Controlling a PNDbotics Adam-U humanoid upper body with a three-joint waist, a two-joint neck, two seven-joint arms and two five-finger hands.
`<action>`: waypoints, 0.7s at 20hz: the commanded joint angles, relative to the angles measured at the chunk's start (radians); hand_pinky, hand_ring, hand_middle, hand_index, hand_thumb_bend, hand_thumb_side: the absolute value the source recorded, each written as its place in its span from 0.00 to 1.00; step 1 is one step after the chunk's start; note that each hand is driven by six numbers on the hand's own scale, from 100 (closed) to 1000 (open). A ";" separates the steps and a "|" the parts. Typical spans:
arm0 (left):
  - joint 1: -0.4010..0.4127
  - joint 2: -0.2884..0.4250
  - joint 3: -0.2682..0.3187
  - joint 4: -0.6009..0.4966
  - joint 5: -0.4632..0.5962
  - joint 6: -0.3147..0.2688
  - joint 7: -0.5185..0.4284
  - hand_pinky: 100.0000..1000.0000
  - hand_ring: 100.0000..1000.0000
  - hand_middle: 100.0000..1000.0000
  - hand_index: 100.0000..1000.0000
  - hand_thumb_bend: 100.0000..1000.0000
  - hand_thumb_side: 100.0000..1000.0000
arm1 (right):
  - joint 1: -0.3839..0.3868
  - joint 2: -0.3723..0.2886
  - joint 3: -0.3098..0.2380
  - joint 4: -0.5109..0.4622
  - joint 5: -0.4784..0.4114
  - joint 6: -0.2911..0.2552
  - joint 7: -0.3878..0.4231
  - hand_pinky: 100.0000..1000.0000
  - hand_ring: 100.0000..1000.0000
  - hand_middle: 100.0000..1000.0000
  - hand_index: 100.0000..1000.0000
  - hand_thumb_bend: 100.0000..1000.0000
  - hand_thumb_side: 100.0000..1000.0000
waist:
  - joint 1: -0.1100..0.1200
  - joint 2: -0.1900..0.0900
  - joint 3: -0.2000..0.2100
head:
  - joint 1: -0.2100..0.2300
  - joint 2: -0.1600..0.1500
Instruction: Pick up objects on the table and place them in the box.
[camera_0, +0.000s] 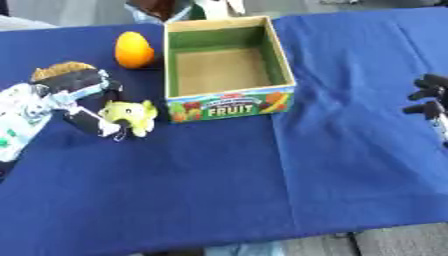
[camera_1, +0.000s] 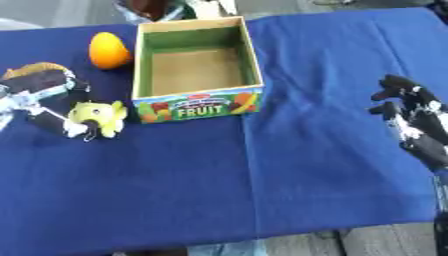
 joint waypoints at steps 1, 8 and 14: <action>-0.013 0.026 0.017 -0.022 -0.032 0.002 0.045 0.41 0.13 0.13 0.39 0.09 0.12 | -0.009 -0.014 -0.005 -0.010 0.003 -0.001 0.000 0.67 1.00 0.61 0.91 0.00 0.32 | -0.002 -0.013 0.001 | -0.002 0.005; -0.013 0.028 0.027 -0.028 -0.068 0.016 0.128 0.35 0.00 0.00 0.26 0.03 0.11 | -0.008 -0.014 -0.006 -0.010 0.002 0.000 0.000 0.67 1.00 0.61 0.91 0.00 0.32 | -0.003 -0.014 0.003 | -0.004 0.005; -0.016 0.040 0.054 -0.053 -0.079 0.032 0.160 0.37 0.00 0.00 0.26 0.03 0.11 | -0.006 -0.015 -0.008 -0.011 0.002 0.001 -0.001 0.67 1.00 0.61 0.91 0.00 0.33 | -0.002 -0.015 0.005 | -0.008 0.005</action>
